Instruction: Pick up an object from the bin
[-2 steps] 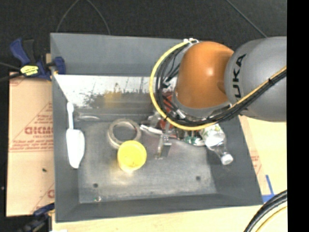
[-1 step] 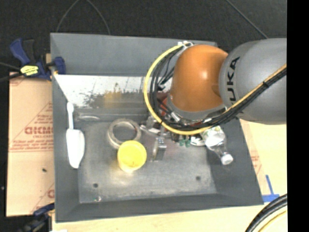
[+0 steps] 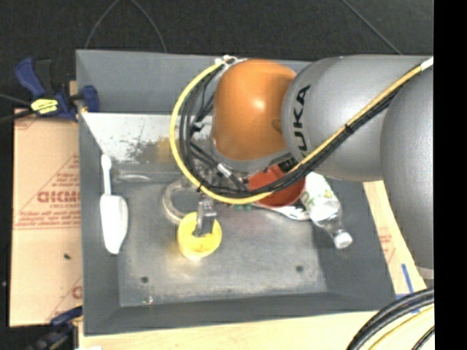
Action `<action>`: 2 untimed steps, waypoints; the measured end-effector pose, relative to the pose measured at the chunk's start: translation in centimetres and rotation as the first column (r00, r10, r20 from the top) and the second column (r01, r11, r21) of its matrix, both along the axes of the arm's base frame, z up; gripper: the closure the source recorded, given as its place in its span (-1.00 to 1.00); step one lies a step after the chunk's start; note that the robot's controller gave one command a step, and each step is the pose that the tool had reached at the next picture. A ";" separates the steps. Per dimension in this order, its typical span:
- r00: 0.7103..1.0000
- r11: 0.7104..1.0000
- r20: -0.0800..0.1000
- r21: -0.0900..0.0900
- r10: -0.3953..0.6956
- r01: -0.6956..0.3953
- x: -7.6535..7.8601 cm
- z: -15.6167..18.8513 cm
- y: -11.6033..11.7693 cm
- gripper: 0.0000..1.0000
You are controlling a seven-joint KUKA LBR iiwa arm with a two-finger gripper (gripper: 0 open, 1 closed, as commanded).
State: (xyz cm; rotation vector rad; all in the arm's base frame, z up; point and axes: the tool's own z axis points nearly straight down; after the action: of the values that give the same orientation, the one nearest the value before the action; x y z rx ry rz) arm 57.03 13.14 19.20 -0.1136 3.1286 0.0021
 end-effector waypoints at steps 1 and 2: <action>0.995 0.995 -0.001 0.000 -0.096 0.096 -0.4 1.2 -3.9 -1.00; 0.994 0.994 -0.004 -0.001 0.110 -0.110 -0.4 -6.1 -3.0 -1.00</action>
Offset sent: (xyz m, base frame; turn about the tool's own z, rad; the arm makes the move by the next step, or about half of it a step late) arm -0.0038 -0.0297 -0.0580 -0.1103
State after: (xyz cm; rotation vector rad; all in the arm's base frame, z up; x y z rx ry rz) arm 56.58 10.10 13.12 -0.2864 3.1213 0.0020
